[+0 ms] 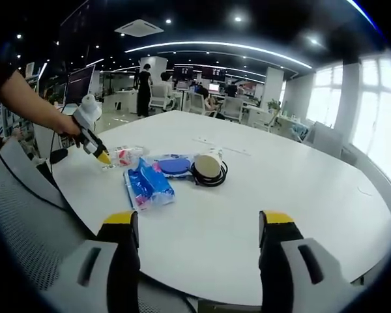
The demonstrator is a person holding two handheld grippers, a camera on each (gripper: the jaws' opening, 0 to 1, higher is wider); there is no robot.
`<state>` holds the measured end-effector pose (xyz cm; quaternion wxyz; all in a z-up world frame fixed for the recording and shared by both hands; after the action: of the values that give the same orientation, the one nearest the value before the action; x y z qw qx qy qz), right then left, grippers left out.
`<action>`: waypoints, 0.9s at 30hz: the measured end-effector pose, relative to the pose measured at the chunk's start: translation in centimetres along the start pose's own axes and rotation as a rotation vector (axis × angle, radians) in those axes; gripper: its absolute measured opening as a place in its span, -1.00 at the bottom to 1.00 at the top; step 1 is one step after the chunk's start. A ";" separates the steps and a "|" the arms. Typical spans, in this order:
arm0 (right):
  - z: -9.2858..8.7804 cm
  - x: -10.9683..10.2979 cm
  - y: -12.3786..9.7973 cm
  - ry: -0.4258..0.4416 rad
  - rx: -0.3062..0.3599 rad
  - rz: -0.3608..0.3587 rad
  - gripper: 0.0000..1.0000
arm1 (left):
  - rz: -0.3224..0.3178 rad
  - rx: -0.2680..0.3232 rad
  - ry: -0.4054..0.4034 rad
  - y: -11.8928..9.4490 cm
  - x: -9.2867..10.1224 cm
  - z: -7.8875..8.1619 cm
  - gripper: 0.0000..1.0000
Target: Arrange the tabletop items into an orderly group along one side of the table until the central work area is clear of visible clutter.
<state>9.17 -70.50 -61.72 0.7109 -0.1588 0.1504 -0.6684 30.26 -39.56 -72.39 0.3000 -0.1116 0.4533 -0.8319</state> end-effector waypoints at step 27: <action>0.0 0.2 -0.1 0.004 0.004 -0.014 0.49 | -0.001 -0.019 0.103 1.2 0.1 3.5 -0.15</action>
<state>9.10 -70.71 -61.69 0.7063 -0.1570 0.1492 -0.6740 32.31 -42.52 -71.41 0.2746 -0.0717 0.4761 -0.8323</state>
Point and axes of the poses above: the point that each gripper's makers call its tool centre point, and the gripper's own axes: y roughly forward along the fingers, x roughly to its right, z roughly out of its top, the point moved 2 cm from there along -y, roughly backward along the fingers, and after that the axes turned 11 degrees about y, right-handed, at the moved point
